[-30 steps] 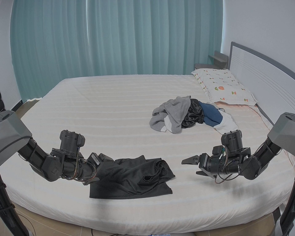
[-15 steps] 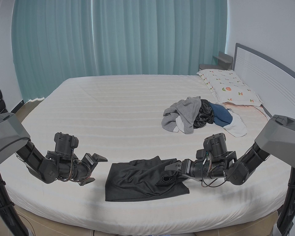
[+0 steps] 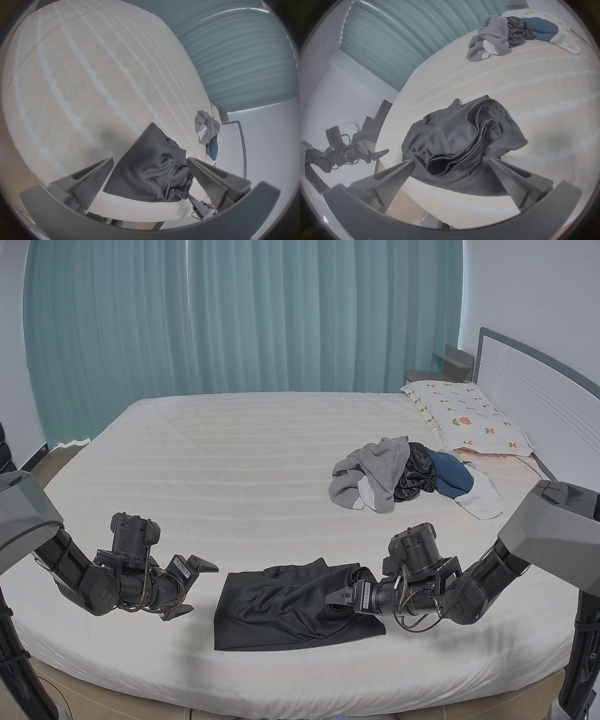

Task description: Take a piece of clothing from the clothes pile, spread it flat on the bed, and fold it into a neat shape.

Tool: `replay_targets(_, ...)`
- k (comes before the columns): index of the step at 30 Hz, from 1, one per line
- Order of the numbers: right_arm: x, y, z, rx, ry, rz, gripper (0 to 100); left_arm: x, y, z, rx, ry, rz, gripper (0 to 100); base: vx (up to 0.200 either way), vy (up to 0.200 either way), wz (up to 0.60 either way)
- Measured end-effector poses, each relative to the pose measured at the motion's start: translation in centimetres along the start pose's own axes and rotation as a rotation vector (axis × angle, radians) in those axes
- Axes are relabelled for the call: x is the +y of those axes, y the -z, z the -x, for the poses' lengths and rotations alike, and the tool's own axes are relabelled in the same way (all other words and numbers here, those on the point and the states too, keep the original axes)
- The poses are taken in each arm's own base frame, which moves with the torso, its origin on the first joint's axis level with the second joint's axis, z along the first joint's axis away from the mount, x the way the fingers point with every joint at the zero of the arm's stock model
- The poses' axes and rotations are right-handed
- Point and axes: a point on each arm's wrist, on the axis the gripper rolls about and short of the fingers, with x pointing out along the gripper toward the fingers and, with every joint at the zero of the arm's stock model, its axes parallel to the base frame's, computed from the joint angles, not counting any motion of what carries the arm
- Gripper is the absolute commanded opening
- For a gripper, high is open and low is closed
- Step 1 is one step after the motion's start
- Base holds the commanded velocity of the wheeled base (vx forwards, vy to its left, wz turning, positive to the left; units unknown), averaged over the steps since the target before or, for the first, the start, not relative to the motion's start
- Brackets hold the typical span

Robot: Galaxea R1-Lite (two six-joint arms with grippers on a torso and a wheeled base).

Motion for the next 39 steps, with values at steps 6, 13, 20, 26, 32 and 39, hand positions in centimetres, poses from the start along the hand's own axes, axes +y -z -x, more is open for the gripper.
replay_targets(6, -0.3, 0.5, -0.5, 0.013, 0.023, 0.000, 0, 0.0, 0.0, 0.0, 0.000, -0.001, 0.002, 100, 0.000, 0.000, 0.00)
replay_targets(13, -1.0, 0.5, 0.3, 0.011, 0.036, -0.013, 0, 0.0, 0.0, 0.0, 0.000, -0.002, 0.003, 100, 0.000, 0.000, 0.00)
replay_targets(20, -2.0, 1.0, 2.0, 0.027, 0.060, -0.007, 0, 0.0, 0.0, 0.0, 0.000, -0.002, 0.005, 100, 0.000, 0.000, 0.00)
replay_targets(26, -4.0, 1.1, 3.1, 0.036, 0.097, 0.012, 0, 0.1, 0.0, 0.0, 0.000, -0.002, 0.006, 100, 0.000, 0.000, 0.00)
replay_targets(32, -5.4, 1.3, 3.5, 0.064, 0.100, 0.034, 0, 0.0, 0.0, 0.0, 0.000, -0.001, 0.005, 100, 0.000, 0.000, 0.00)
replay_targets(39, -6.4, 1.7, 3.1, 0.086, 0.120, 0.052, 100, 0.1, 0.0, -0.2, 0.002, -0.004, 0.006, 100, 0.000, 0.000, 0.00)
